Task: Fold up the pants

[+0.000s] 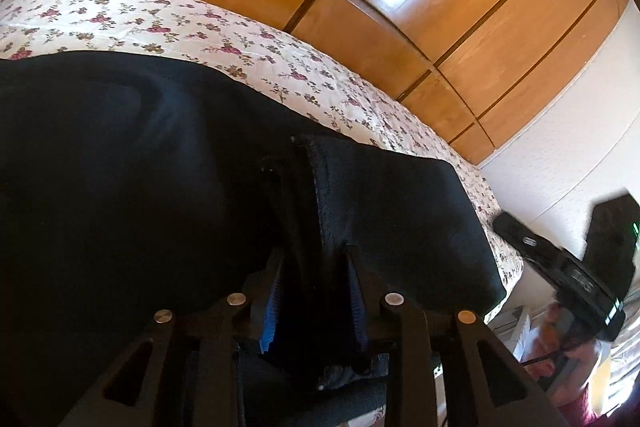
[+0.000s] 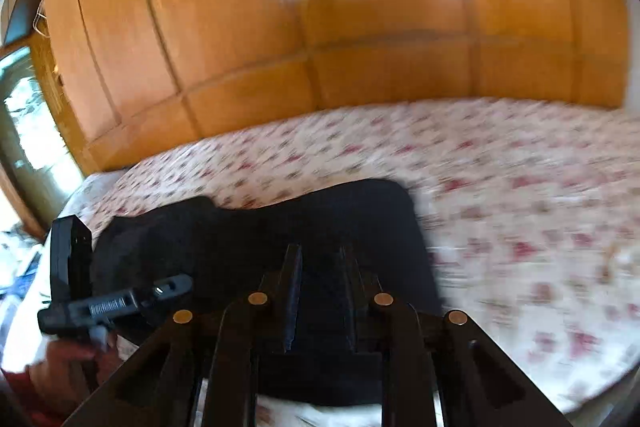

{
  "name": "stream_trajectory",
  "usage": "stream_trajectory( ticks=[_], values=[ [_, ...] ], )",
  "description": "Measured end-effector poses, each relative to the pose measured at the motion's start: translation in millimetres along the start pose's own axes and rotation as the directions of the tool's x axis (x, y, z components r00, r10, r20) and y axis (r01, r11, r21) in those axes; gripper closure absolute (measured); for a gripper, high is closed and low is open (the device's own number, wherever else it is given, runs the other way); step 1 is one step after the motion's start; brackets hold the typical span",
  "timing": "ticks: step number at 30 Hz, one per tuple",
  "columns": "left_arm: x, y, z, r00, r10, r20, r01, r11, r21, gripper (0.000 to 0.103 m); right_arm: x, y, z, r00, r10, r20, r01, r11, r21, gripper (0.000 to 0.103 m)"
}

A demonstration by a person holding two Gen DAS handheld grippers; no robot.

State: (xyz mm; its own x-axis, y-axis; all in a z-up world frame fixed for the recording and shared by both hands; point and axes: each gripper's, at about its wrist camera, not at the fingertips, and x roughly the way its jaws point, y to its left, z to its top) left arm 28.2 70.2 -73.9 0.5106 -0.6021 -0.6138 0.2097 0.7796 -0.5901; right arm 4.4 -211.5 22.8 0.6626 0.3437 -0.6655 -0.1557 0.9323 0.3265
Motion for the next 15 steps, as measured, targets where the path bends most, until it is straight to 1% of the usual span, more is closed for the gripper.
stream_trajectory(
  ticks=[1, 2, 5, 7, 9, 10, 11, 13, 15],
  values=[
    [-4, 1, 0, 1.0, 0.009, 0.005, -0.009, 1.0, -0.004, 0.07, 19, 11, 2, 0.999, 0.034, -0.038, -0.034, 0.999, 0.004, 0.084],
    [-7, 3, 0, 1.0, 0.011, 0.009, -0.011, 1.0, -0.009, 0.068, 29, 19, 0, 0.997, 0.052, -0.061, -0.052, 0.999, -0.001, 0.084],
    [-11, 11, -1, 1.0, 0.007, 0.015, -0.007, 1.0, -0.026, 0.064, 56, 48, -7, 0.99, 0.089, -0.107, -0.097, 0.993, -0.07, 0.084],
    [-13, 15, -2, 1.0, -0.001, 0.014, 0.002, 0.999, -0.036, 0.063, 72, 64, -17, 0.988, 0.083, -0.133, -0.101, 0.986, -0.134, 0.084],
    [-17, 17, -1, 1.0, 0.003, 0.014, -0.003, 0.999, -0.046, 0.063, 85, 70, -25, 0.985, 0.044, -0.166, -0.073, 0.982, -0.173, 0.084],
    [-20, 17, -2, 1.0, 0.011, 0.021, -0.01, 0.999, -0.048, 0.063, 90, 71, -30, 0.986, 0.026, -0.162, -0.056, 0.982, -0.18, 0.084],
    [-25, 18, -2, 0.999, 0.023, 0.034, -0.021, 0.998, -0.052, 0.064, 89, 71, -31, 0.988, 0.029, -0.149, -0.055, 0.983, -0.175, 0.084],
    [-36, 23, -4, 0.996, 0.058, 0.061, -0.055, 0.997, -0.063, 0.065, 86, 67, -32, 0.989, 0.048, -0.137, -0.068, 0.987, -0.145, 0.084],
    [-50, 33, -8, 0.992, 0.09, 0.092, -0.081, 0.992, -0.097, 0.065, 85, 62, -33, 0.989, 0.071, -0.129, -0.086, 0.99, -0.114, 0.083]
  ],
)
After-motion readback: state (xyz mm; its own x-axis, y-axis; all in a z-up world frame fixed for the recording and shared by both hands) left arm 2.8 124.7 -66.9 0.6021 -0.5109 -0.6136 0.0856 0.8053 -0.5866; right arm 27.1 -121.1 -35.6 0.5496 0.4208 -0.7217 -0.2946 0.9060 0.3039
